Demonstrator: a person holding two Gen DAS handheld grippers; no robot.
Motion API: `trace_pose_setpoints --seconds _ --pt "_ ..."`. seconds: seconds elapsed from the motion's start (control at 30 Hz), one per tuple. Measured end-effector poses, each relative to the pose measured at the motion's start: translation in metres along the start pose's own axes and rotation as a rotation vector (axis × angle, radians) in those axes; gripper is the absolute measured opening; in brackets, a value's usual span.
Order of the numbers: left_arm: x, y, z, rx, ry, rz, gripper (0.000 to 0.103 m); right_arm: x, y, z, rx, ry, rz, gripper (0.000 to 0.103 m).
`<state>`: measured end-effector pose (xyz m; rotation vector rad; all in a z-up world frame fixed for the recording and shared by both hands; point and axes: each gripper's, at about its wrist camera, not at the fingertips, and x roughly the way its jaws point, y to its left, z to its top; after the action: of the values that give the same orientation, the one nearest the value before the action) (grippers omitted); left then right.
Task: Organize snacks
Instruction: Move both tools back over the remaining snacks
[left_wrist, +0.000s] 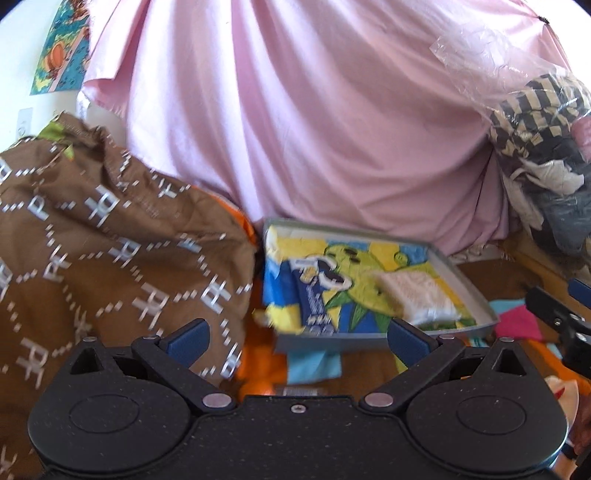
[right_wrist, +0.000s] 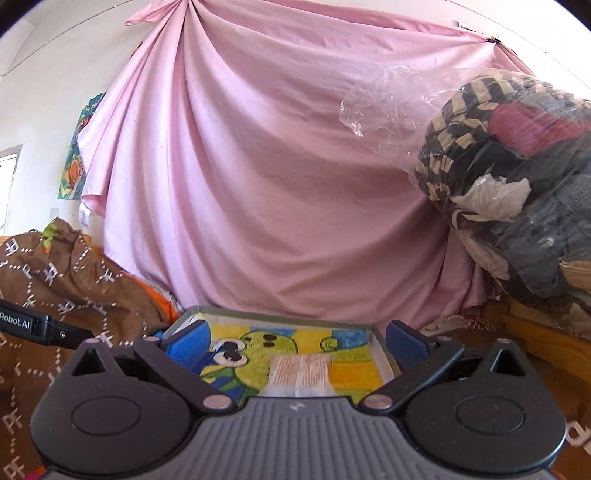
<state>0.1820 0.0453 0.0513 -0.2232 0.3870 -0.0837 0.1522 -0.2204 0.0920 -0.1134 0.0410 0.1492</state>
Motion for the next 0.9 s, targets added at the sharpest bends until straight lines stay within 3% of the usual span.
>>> trace_pose_setpoints --seconds 0.2,0.5,0.77,0.9 --pt "-0.014 0.012 -0.019 -0.011 0.067 0.008 0.102 -0.028 0.012 -0.017 0.014 0.06 0.02 0.103" --pt "-0.03 0.023 -0.042 0.037 0.161 0.027 0.102 -0.063 0.045 -0.048 0.031 0.235 0.113 0.103" --pt "-0.022 0.035 -0.06 0.099 0.342 -0.031 0.102 -0.073 0.072 -0.066 0.102 0.375 0.181 0.103" --pt "-0.018 0.04 -0.062 0.139 0.386 -0.036 0.102 -0.068 0.084 -0.073 0.104 0.441 0.194 0.103"
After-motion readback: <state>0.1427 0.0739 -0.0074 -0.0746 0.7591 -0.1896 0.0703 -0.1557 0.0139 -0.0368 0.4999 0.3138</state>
